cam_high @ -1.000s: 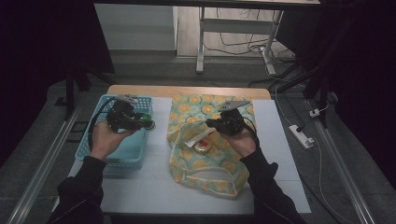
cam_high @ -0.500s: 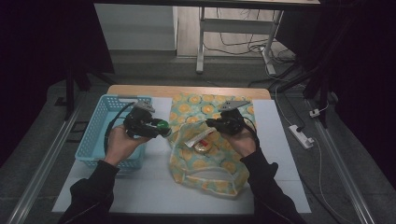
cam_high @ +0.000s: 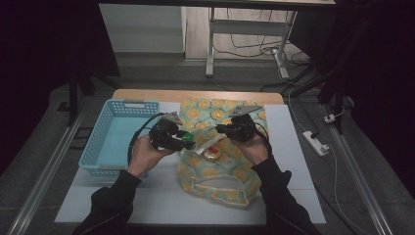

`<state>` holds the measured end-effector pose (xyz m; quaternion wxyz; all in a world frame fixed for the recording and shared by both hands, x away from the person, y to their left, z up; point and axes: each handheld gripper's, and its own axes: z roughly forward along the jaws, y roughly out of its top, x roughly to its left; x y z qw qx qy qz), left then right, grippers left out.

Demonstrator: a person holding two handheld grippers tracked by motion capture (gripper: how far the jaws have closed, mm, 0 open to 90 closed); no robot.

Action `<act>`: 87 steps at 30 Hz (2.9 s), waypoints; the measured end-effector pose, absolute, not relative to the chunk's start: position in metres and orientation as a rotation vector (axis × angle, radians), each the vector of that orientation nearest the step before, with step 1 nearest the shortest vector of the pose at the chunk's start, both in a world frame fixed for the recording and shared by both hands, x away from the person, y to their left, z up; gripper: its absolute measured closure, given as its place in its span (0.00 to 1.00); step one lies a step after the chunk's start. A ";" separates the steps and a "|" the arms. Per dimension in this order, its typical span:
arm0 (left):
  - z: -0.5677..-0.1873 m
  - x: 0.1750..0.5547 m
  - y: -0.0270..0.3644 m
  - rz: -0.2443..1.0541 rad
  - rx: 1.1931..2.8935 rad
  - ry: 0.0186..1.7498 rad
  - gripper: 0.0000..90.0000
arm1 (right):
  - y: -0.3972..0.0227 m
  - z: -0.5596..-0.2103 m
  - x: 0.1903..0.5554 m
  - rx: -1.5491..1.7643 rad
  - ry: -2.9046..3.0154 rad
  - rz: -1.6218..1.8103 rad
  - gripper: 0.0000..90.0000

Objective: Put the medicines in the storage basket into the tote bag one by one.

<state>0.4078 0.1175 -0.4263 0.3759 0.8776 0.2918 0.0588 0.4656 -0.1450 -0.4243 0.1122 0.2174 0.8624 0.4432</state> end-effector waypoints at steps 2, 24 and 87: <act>-0.427 0.409 0.111 0.149 2.255 0.736 0.57 | -0.145 -0.424 0.466 0.638 2.531 1.301 1.00; -0.442 0.428 0.053 0.147 2.308 0.659 0.57 | -0.147 -0.423 0.466 0.643 2.525 1.303 1.00; -0.448 0.411 0.072 0.050 2.165 0.744 0.17 | -0.143 -0.427 0.465 0.634 2.554 1.293 1.00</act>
